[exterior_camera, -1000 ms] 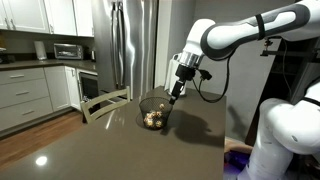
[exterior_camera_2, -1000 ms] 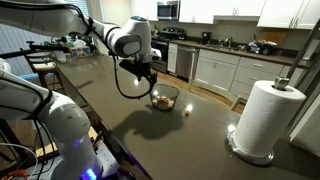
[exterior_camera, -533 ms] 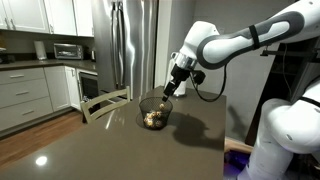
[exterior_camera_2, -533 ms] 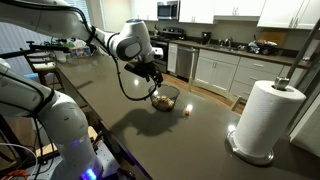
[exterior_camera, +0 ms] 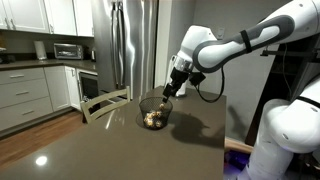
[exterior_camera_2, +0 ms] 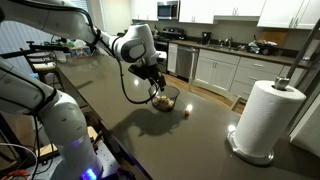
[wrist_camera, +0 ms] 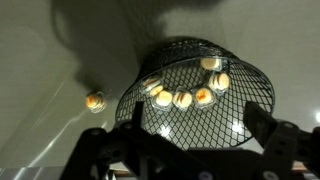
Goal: Rotate the dustbin in a counterclockwise direction
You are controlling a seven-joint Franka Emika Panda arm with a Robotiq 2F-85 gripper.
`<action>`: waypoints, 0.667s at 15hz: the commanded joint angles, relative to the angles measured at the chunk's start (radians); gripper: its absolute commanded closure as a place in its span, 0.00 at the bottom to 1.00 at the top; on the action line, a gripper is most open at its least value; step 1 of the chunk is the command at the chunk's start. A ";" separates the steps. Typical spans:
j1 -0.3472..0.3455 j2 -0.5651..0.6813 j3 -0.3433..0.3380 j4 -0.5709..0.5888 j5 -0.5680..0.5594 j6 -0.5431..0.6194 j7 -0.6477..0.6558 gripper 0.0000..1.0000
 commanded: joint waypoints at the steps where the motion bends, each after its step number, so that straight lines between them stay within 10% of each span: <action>1: -0.008 0.038 -0.055 0.063 0.033 -0.057 -0.008 0.00; 10: -0.019 0.119 -0.149 0.126 0.135 -0.160 0.003 0.00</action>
